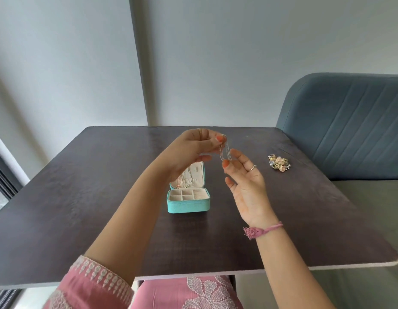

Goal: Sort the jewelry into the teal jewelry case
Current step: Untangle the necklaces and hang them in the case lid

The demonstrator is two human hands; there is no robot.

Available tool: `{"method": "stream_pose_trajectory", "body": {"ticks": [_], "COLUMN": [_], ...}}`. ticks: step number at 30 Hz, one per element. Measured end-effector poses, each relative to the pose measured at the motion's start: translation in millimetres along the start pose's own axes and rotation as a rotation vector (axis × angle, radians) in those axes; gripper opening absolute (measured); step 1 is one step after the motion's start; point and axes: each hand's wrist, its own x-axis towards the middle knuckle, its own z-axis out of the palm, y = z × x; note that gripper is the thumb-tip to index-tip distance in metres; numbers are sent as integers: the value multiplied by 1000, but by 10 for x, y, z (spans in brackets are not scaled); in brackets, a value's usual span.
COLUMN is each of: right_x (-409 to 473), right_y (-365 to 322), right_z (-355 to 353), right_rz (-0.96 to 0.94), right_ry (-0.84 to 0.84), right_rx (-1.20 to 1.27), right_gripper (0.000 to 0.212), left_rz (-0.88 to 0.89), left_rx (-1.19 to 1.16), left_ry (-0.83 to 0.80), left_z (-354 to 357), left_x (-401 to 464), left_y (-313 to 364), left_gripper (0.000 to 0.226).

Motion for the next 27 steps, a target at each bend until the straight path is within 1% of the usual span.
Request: {"method": "stream_pose_trajectory", "body": {"ticks": [3,5,6,9,13,16,20,23,27], "right_x": [66,102,130,227,350,400,428,439,444], "right_y": [-65,-191,-269,-511,-715,-782,-828,-840,-844], "right_z": [-76,-142,-172,-180,-77,-31,7,27,43], "right_rz": [-29,-70,-100,-197,-270,-277,-269,-270,-292], "right_ry": [-90,-145,-163,-207,-268,-335,-384,-376,-366], "right_rx": [-98,-186,-234,-418,-663,-794,-874,-937,-1034], "right_gripper": [45,50,48,31,18,16,18,19,13], "left_rz": [31,46,49,54,65,70,65,63,59], "left_rx": [174,244,263,299,365,450,517,554,609], "left_ry": [-24,-39,-43,-58,-63,-55,-63,-57,-40], "left_z": [-37,-60,-74,-105,-124,-129,-152,-172,-187], "left_x": [10,16,18,28,43,55,70,79,90], "left_y": [89,124,134,147,150,154,157,154,143], "left_gripper": [11,10,10,8,6,9,13,18,16]}}
